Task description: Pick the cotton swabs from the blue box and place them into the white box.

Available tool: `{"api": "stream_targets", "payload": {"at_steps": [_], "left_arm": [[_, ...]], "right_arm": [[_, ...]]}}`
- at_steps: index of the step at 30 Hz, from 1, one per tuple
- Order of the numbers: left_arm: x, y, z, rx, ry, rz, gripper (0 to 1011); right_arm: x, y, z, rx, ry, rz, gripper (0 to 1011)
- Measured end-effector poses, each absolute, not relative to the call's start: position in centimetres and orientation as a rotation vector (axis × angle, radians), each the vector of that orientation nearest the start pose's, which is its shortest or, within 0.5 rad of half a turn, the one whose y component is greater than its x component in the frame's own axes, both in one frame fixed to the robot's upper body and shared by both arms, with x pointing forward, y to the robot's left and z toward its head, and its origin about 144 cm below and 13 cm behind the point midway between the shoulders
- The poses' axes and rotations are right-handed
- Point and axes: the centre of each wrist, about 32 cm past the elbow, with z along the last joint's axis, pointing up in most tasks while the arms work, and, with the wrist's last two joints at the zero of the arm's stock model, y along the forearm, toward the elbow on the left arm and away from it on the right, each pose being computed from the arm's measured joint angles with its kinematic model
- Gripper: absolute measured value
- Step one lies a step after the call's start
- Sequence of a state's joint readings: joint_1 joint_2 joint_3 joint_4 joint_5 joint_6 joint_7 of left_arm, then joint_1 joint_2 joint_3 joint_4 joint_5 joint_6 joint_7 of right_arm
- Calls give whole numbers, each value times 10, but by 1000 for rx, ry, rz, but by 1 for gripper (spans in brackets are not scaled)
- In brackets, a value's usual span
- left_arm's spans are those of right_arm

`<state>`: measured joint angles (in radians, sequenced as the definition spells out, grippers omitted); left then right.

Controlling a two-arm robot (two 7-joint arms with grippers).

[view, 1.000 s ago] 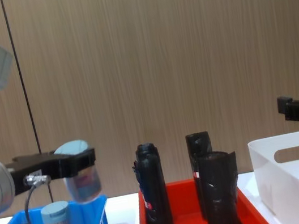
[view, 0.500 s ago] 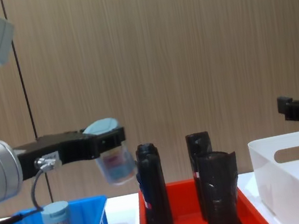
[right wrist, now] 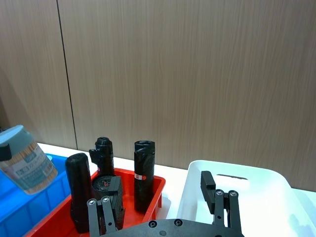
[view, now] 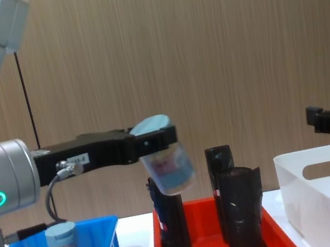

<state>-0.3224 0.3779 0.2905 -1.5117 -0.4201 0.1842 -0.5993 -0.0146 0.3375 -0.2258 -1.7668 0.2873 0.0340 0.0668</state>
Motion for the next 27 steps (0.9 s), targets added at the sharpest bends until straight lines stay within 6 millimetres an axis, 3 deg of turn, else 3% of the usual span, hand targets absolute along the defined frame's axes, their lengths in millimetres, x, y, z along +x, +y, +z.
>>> {"api": "stream_targets", "payload": {"at_steps": [16,27], "left_arm": [[547,251,1231,75,14,479,669],[548,249,1234,99,7,409,669]], "right_arm": [[443,-237,1189,26,-75,-1230,1002],[443,-237,1189,26,-75,-1230,1002]]}}
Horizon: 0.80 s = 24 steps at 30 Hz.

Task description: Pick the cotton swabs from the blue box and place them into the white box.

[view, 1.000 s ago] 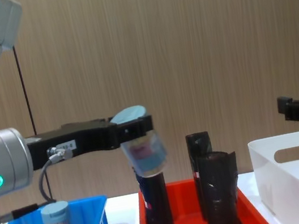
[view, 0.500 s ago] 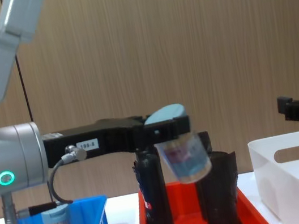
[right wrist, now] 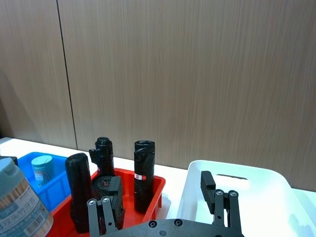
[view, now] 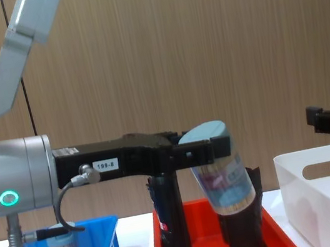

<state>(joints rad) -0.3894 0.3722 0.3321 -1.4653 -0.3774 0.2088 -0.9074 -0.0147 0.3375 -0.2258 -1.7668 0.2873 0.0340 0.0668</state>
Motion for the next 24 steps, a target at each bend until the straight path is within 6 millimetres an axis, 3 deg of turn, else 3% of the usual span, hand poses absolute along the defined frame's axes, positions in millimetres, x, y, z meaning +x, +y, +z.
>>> {"api": "stream_targets", "payload": {"at_steps": [24], "left_arm": [[543,254,1239,99,-16,401,670]], "right_arm": [[443,-237,1189,26,-75,-1229,1002]]}}
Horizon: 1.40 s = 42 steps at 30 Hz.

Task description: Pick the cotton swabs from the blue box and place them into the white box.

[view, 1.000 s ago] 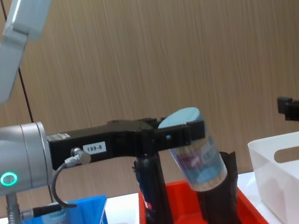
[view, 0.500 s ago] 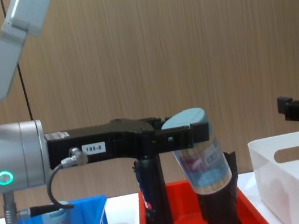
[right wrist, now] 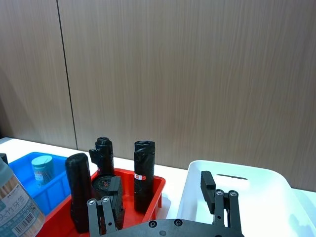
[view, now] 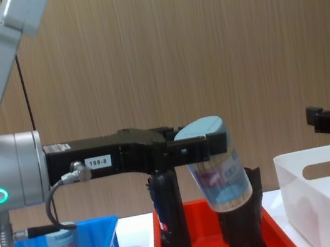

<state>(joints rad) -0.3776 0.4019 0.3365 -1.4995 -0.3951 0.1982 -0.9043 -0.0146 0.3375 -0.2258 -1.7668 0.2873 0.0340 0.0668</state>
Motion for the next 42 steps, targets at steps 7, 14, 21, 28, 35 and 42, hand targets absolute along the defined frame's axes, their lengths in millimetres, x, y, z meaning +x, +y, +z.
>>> {"api": "stream_targets", "payload": {"at_steps": [7,14,21,28,35,42], "left_arm": [[542,255,1239,97,-18,404,669],[542,255,1239,96,-20,406,669],[541,255,1239,96,-21,407,669],[541,255,1239,95,-21,408,669],[541,256,1239,95,-22,408,669],[541,256,1239,95,-22,409,669]], "right_arm": [[443,-238,1189,26,-77,-1219,1002],[444,-241,1191,22,-78,-1184,1002],[446,-247,1196,0,-65,-1109,1002],[449,-253,1202,-24,-34,-1018,1002],[454,-260,1209,-50,-2,-916,1002],[461,-268,1215,-79,31,-811,1002]]}}
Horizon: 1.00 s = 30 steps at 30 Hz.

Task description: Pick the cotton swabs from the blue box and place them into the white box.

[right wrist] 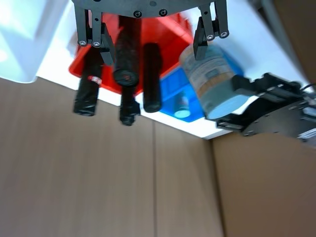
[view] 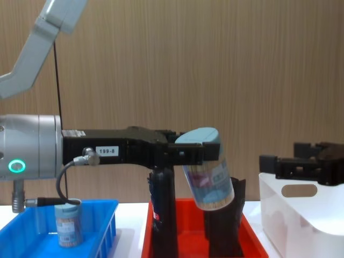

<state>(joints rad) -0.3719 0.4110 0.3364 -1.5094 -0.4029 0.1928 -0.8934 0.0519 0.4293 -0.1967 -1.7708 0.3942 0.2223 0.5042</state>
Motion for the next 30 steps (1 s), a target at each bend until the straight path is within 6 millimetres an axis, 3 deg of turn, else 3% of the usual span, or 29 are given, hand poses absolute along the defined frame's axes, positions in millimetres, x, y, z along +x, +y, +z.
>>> {"api": "stream_targets", "payload": {"at_steps": [14,30], "left_arm": [[541,256,1239,96,-22,409,669],[541,256,1239,96,-22,409,669]], "right_arm": [[481,-273,1226,-123,91,-605,1002],[499,-265,1229,-136,114,-523,1002]]}}
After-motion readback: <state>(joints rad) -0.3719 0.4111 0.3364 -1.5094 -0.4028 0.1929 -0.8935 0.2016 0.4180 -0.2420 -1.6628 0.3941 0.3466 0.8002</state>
